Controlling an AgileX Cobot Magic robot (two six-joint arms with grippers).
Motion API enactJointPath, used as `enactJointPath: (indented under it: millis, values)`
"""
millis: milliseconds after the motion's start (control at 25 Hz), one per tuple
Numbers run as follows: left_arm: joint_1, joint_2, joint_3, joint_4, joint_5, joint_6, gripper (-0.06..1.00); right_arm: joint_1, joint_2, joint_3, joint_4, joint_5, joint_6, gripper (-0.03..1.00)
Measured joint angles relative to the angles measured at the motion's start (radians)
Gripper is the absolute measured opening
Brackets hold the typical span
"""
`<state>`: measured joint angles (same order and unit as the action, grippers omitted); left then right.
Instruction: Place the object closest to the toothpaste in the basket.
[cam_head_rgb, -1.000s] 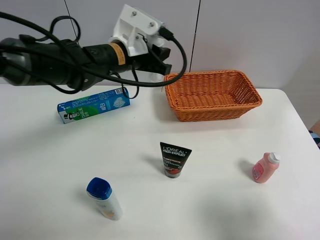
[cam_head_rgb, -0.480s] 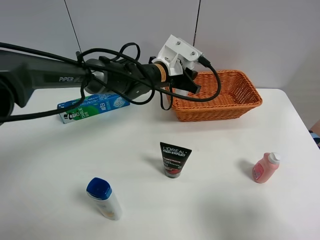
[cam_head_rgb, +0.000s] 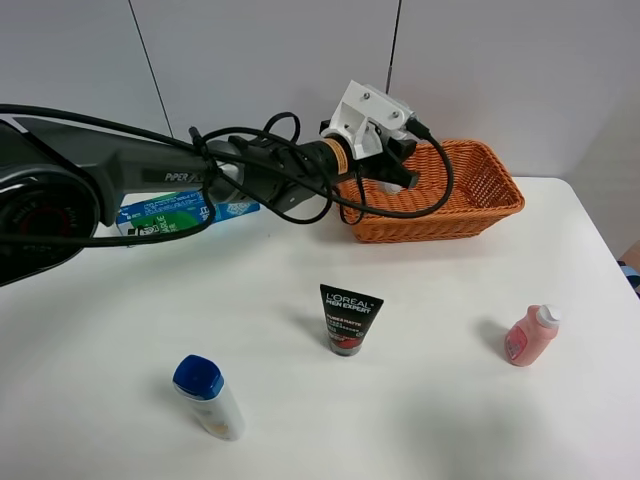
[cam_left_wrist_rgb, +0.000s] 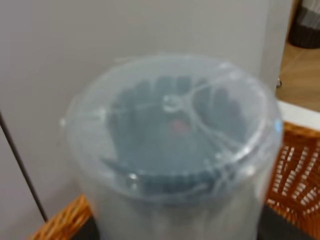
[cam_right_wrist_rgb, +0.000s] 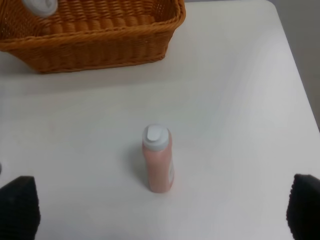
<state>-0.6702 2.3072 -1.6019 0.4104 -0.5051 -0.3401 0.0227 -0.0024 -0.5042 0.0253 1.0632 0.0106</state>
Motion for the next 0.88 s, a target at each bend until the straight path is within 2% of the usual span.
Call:
enactJointPath:
  millis: [120, 160, 280, 360, 640, 760, 880]
  values:
    - [0.0, 0.006, 0.0, -0.017, -0.002, 0.0, 0.4, 0.0, 0.0, 0.0, 0.0, 0.0, 0.0, 0.99]
    - [0.0, 0.006, 0.0, -0.029, -0.008, -0.002, 0.45, 0.0, 0.0, 0.0, 0.0, 0.0, 0.0, 0.99]
    - [0.0, 0.004, -0.002, -0.076, -0.035, -0.026, 0.71, 0.0, 0.0, 0.0, 0.0, 0.0, 0.0, 0.99]
    - [0.0, -0.003, -0.002, -0.091, -0.036, -0.034, 0.8, 0.0, 0.0, 0.0, 0.0, 0.0, 0.0, 0.99]
    - [0.0, -0.144, -0.002, -0.101, 0.042, -0.064, 0.84, 0.0, 0.0, 0.0, 0.0, 0.0, 0.0, 0.99]
    - [0.01, -0.27, -0.002, -0.1, 0.161, -0.051, 0.84, 0.0, 0.0, 0.0, 0.0, 0.0, 0.0, 0.99]
    - [0.046, -0.407, -0.006, -0.099, 0.303, 0.003, 0.84, 0.0, 0.0, 0.0, 0.0, 0.0, 0.0, 0.99]
